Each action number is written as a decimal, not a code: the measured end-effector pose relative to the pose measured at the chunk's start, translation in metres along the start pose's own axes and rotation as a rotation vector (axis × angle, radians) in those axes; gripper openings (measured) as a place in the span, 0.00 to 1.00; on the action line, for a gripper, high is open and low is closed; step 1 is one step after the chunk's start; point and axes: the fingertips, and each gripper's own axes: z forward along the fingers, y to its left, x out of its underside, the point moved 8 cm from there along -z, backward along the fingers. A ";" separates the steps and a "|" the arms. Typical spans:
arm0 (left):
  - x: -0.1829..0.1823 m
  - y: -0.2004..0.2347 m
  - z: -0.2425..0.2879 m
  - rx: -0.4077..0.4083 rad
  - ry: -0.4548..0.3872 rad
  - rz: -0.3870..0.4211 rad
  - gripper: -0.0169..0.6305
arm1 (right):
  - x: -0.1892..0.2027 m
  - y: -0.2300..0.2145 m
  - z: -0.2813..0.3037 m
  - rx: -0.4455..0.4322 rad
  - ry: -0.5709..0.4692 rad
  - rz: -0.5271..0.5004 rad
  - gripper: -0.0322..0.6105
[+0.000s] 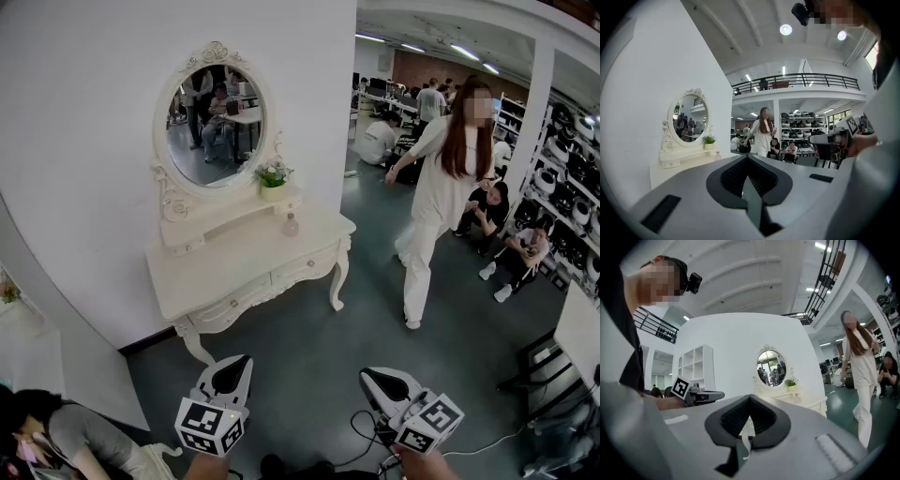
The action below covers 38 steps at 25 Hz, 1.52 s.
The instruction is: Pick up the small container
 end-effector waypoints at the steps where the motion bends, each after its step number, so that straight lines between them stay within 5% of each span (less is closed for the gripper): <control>1: 0.001 0.000 0.001 0.003 0.003 -0.001 0.02 | 0.001 0.001 0.000 0.000 0.002 0.000 0.06; 18: -0.008 -0.054 0.007 0.077 -0.042 -0.008 0.02 | 0.001 -0.022 -0.045 -0.001 -0.019 0.019 0.06; 22: 0.003 -0.059 0.012 0.051 0.021 -0.019 0.02 | 0.007 -0.026 -0.050 -0.009 -0.012 0.053 0.07; 38: 0.002 0.039 0.116 0.019 0.031 -0.031 0.03 | 0.003 -0.107 0.064 -0.013 0.056 0.078 0.07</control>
